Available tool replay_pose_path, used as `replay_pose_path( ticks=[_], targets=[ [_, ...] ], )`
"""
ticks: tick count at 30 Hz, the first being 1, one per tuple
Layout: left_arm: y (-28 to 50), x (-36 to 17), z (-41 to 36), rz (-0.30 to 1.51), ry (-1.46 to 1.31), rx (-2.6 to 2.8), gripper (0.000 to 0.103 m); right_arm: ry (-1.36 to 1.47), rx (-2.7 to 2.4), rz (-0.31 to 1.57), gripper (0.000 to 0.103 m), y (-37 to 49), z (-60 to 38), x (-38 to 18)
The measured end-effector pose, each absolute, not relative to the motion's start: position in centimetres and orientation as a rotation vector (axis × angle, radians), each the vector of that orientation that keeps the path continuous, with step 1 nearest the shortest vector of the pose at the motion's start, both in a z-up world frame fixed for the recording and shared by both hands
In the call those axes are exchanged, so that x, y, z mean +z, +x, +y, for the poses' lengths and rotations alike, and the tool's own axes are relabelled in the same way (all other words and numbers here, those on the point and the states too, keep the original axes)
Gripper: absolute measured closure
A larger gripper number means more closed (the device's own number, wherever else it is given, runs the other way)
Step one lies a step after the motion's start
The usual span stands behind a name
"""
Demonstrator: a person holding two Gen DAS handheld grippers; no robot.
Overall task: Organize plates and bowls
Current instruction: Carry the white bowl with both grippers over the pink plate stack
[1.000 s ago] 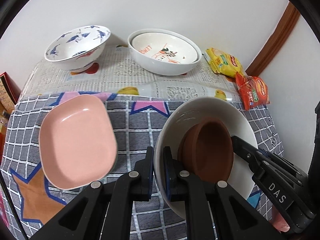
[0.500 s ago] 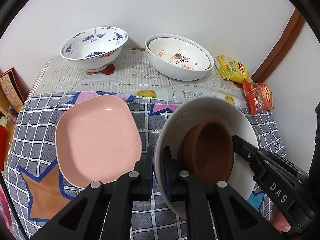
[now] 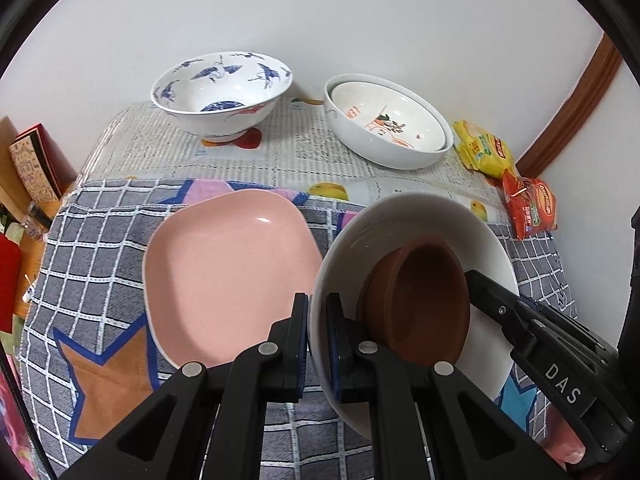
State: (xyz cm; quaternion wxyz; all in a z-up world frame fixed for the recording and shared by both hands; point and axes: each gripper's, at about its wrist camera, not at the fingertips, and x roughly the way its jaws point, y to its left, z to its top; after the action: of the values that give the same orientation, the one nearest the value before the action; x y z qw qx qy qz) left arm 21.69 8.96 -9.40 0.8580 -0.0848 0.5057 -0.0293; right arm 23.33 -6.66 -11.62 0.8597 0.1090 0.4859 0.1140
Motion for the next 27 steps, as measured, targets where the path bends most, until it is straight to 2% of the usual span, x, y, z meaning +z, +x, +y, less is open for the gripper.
replay_pose_path(
  ticks=[27],
  targets=[
    [22.0, -10.4, 17.1, 1.056, -0.251, 0.041, 0.094, 0.169, 0.345, 1.043, 0.094, 25.7, 1.5, -12.8]
  ],
)
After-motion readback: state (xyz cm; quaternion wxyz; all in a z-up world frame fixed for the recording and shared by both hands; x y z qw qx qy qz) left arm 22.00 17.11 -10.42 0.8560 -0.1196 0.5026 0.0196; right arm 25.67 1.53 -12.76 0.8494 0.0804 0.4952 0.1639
